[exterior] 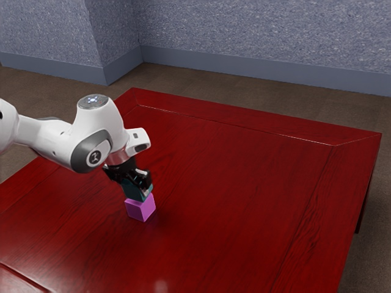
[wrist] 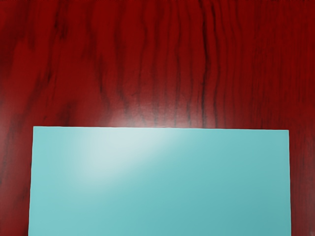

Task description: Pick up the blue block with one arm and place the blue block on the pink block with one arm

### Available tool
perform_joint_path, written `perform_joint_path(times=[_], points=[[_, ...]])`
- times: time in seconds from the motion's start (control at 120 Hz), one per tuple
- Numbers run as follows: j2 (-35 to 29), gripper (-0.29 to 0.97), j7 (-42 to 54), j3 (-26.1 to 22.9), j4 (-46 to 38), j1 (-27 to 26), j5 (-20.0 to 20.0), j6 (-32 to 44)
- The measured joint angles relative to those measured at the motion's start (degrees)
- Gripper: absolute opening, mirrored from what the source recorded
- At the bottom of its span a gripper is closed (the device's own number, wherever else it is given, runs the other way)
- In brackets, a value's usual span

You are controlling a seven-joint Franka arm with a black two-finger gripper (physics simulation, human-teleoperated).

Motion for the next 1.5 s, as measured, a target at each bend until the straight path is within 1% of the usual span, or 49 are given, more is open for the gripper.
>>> perform_joint_path(times=[0.525,0.7,0.842,1.125,1.308,1.375,1.442,1.5], points=[[-0.26,0.37,0.75,0.01,-0.18,0.37,-0.08,0.13],[-0.34,0.52,1.62,-0.06,-0.18,0.27,-0.49,0.05],[-0.31,0.60,2.26,-0.06,-0.18,0.19,-0.59,0.01],[-0.42,0.66,3.14,-0.06,-0.18,0.32,-0.66,-0.08],[-2.80,0.67,3.73,-0.06,-0.11,0.92,-0.71,-0.83],[-5.15,0.67,4.14,-0.05,2.88,1.44,-0.72,-3.28],[-5.88,0.68,4.88,-0.04,15.74,2.23,-0.91,-10.49],[-6.07,0.68,5.48,-0.13,20.73,2.69,-2.58,-16.26]])
